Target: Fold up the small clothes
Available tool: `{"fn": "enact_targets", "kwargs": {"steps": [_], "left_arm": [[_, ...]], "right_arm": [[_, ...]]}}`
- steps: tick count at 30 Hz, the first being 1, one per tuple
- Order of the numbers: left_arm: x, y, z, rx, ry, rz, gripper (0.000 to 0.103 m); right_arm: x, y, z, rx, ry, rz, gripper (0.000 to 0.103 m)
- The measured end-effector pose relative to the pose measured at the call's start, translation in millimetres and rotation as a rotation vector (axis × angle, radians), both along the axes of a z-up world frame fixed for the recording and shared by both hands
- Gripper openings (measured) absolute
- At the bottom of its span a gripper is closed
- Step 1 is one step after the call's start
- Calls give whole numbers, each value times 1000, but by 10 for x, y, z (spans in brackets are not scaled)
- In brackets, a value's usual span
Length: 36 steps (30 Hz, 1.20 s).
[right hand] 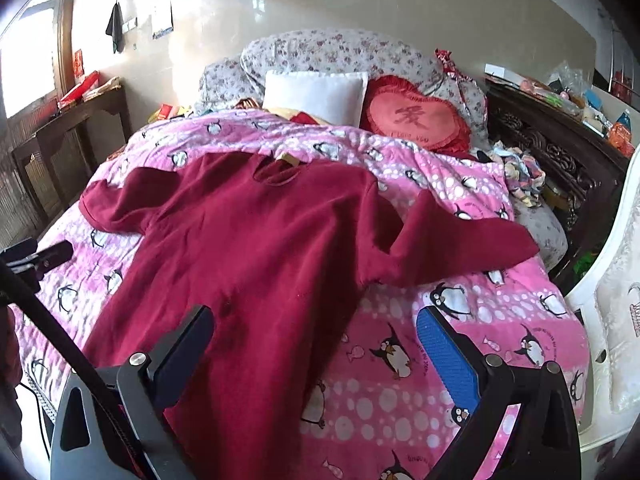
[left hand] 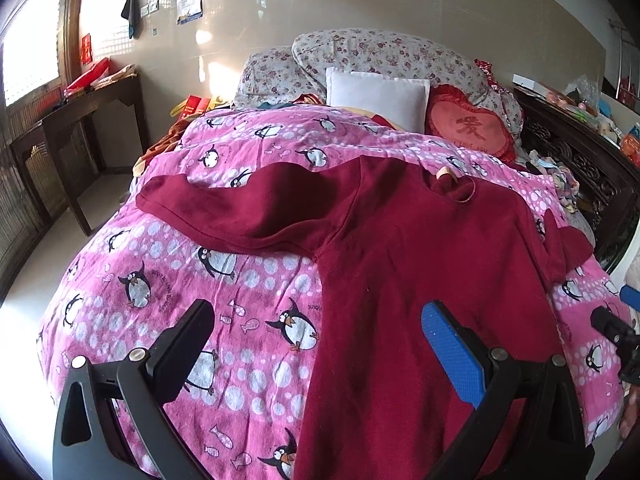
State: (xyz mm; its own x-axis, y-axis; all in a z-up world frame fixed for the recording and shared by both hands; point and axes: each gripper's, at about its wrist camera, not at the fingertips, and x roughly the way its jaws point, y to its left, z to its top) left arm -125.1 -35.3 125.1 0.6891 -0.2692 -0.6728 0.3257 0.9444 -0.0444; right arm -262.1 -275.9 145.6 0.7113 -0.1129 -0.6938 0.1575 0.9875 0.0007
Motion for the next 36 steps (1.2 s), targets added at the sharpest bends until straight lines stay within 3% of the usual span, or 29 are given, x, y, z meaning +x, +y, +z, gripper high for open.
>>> {"fn": "enact_targets", "kwargs": {"steps": [8,18,28,36], "left_arm": [[153,4,-112,16,20,25,103],[359,-22,-267,32,53,37,103],[531,-24,-399,59,77,47,103],[946,481,-420,-15,131,145,103]], "right_arm": [[95,29,-232,27,45,78,94],[234,125,-366,-54,54,95,97],[398,34,-522,19,98,96,98],[474,228,-530,-24,85,131,98]]}}
